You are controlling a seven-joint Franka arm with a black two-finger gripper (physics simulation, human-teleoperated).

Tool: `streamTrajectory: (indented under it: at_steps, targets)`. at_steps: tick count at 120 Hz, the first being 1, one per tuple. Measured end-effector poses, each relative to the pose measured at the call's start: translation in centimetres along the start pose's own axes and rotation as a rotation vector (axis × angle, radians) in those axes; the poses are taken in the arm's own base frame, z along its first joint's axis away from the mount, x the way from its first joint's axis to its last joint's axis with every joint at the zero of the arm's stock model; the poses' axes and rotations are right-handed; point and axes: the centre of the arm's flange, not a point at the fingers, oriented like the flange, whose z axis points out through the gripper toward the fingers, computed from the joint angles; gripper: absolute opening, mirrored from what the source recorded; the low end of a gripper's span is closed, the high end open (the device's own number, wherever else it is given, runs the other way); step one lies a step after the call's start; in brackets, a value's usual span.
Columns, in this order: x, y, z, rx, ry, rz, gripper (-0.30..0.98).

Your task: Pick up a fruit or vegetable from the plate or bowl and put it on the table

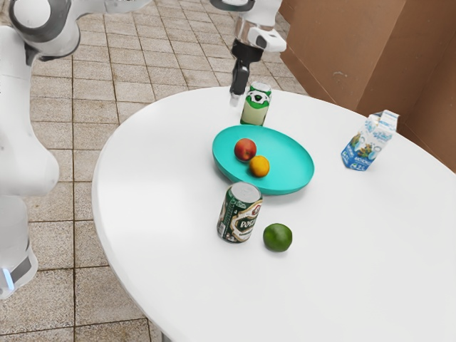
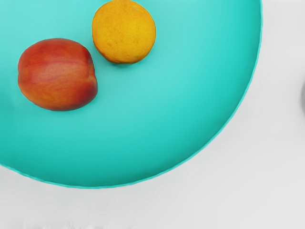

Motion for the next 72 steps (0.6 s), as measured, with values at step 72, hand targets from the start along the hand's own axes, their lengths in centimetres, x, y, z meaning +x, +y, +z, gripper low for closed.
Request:
streamTrajectory:
  at_steps: [72]
  targets:
    - [5.1, -6.0, 10.7, 0.094, 0.048, -0.048, 0.66]
